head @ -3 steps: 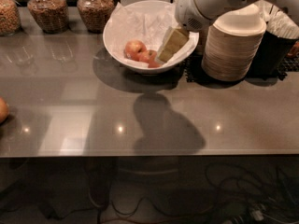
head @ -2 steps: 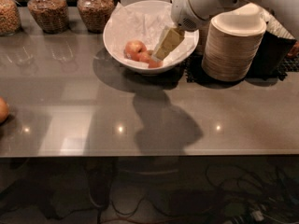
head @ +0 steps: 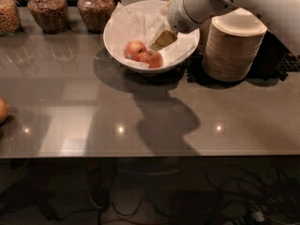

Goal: Pick apple from white bowl

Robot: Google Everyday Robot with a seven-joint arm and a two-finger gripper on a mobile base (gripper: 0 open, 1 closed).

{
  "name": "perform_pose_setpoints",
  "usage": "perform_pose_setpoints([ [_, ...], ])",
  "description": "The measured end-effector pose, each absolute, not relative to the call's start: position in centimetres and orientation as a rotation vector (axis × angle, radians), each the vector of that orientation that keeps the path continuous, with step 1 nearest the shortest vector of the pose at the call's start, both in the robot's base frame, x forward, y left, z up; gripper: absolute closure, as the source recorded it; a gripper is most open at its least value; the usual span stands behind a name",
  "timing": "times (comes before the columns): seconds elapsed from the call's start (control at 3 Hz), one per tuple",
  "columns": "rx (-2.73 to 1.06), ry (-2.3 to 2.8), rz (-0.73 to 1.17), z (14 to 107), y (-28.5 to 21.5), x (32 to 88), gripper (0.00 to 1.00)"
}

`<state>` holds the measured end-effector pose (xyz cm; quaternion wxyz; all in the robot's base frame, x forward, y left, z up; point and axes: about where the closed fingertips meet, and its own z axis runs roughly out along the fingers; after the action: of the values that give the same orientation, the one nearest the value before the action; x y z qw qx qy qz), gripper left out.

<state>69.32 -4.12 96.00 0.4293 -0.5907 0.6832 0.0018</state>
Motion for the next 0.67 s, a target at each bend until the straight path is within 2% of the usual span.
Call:
perform_pose_setpoints([
  [0.67,-1.467,1.727,0.043,94.42,-3.71,70.00,0.33],
])
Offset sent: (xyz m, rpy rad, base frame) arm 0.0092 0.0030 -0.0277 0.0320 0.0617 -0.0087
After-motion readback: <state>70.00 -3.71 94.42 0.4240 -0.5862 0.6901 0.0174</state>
